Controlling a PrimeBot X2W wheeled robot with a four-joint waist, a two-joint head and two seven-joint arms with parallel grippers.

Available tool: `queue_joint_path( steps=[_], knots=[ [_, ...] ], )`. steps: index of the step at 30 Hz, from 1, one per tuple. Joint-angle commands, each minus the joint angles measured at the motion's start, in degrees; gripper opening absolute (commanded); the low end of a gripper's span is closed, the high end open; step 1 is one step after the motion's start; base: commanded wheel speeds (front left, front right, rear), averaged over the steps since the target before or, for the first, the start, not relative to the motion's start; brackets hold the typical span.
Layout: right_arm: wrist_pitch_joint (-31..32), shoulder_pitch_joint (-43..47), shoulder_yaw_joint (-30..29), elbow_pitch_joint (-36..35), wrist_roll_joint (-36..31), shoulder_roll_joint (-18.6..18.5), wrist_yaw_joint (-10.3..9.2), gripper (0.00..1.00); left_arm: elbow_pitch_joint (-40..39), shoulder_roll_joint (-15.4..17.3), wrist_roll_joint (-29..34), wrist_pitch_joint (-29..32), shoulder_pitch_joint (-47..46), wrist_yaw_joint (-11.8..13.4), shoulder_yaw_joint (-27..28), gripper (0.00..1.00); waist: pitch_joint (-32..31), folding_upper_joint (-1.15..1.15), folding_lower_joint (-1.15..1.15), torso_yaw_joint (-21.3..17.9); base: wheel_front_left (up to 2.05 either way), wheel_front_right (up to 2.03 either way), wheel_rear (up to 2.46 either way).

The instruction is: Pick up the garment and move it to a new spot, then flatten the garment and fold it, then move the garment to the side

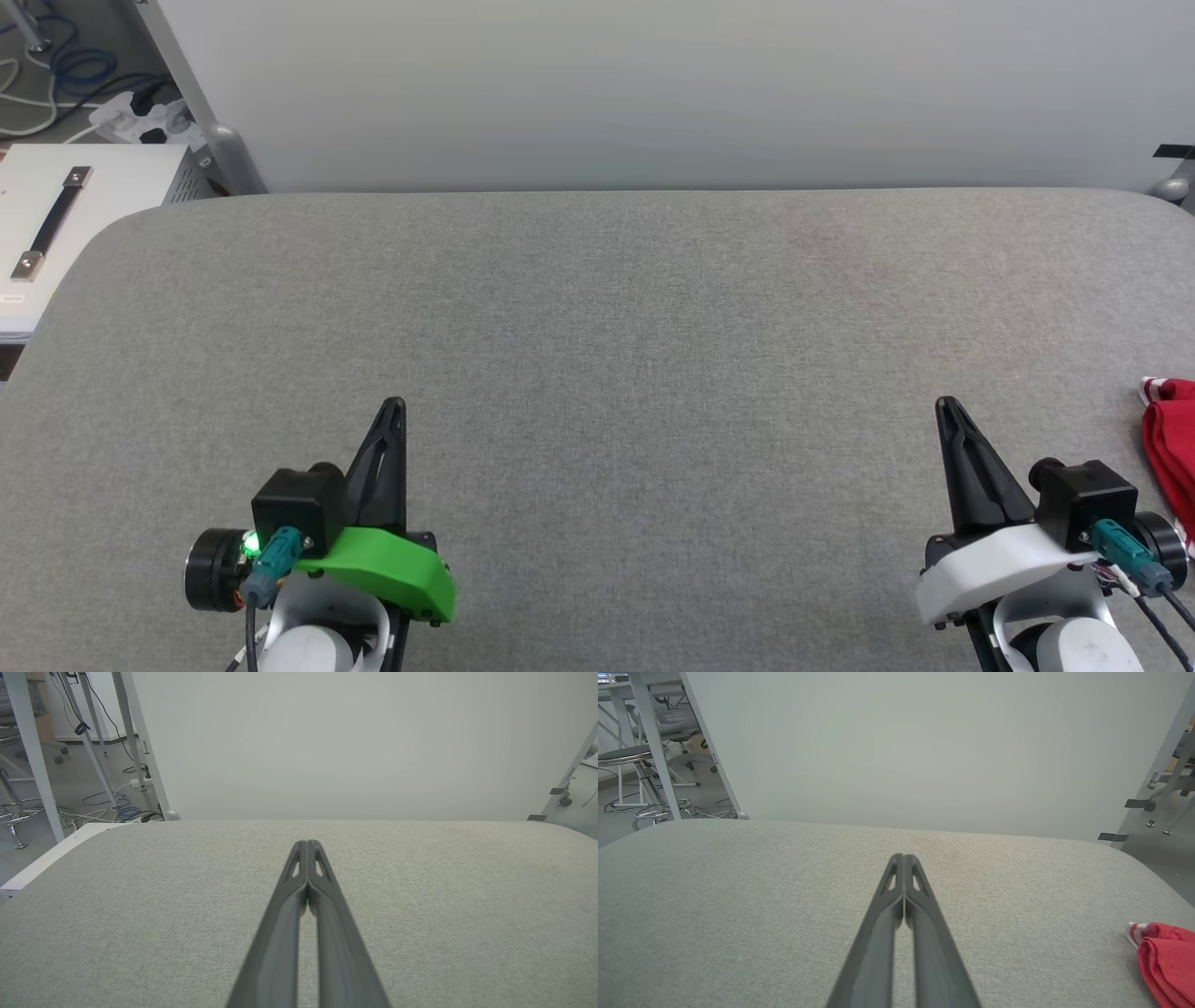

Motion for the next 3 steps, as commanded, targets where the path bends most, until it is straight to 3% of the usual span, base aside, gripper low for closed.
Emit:
queue_joint_path(
  steps=[1,3],
  knots=[
    [0.43,0.59,-0.07,-0.35,-0.60,0.28,-0.05,0.00,-0.26,-0.30,0.87,0.49,1.07,0.33,0.22,0.00,-0.04,0.00,0.00,-0.04,0.00,0.00,0.00],
    [0.66,0.61,-0.09,-0.41,-0.73,0.31,-0.05,0.00,-0.37,-0.31,1.08,0.72,1.10,0.44,0.33,0.00,-0.09,0.00,0.00,-0.10,0.00,0.00,0.00]
  ],
)
